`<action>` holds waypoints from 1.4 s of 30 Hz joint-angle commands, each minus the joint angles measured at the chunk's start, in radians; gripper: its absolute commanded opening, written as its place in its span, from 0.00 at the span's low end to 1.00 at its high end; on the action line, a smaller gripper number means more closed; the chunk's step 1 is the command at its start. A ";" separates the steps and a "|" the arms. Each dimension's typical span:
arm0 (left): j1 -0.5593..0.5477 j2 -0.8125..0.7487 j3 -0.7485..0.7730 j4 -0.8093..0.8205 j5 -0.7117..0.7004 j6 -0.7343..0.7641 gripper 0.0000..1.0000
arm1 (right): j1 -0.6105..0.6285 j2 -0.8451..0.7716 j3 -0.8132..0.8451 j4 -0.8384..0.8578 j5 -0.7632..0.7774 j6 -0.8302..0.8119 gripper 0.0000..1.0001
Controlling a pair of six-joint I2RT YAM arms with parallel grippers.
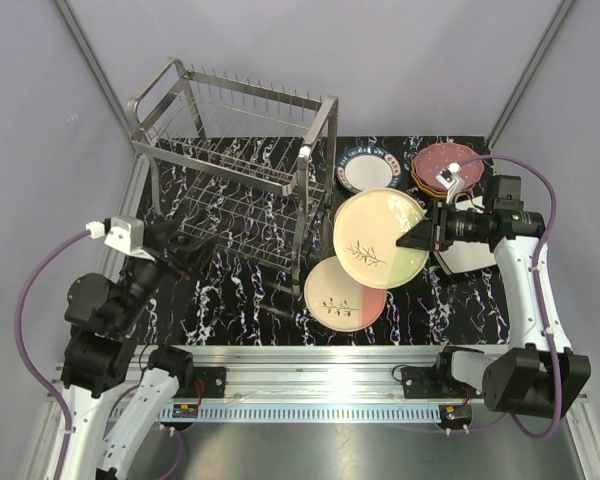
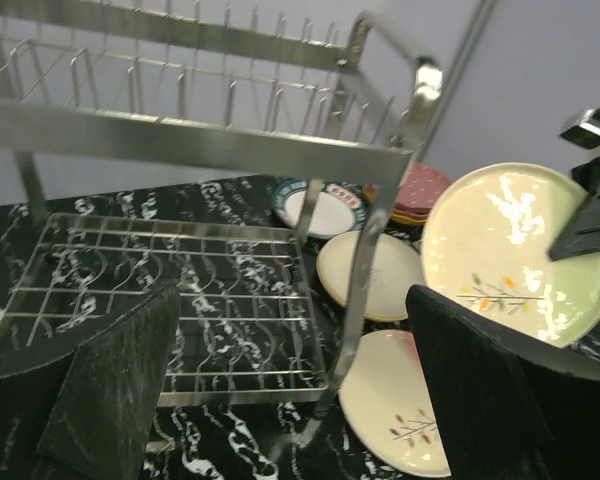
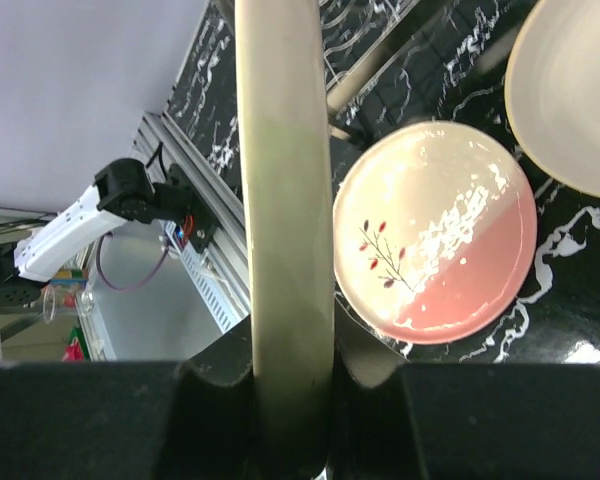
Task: Unload the plates from the dish rack
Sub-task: Pass the plate from the left arm to the right
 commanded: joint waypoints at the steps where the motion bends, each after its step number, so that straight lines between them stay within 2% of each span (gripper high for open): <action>1: 0.003 -0.065 -0.072 -0.025 -0.117 0.099 0.99 | -0.004 0.037 0.022 -0.021 -0.056 -0.089 0.00; 4: 0.003 -0.109 -0.127 -0.025 -0.192 0.126 0.99 | -0.002 0.096 0.014 -0.041 -0.044 -0.137 0.00; 8: 0.005 -0.138 -0.181 -0.020 -0.212 0.139 0.99 | -0.002 0.181 0.021 -0.076 -0.024 -0.223 0.00; 24: 0.003 -0.209 -0.340 0.047 -0.272 0.189 0.99 | 0.075 0.401 0.014 -0.036 0.047 -0.278 0.01; 42: 0.005 -0.217 -0.364 0.052 -0.280 0.186 0.99 | 0.154 0.476 0.005 -0.019 0.076 -0.304 0.02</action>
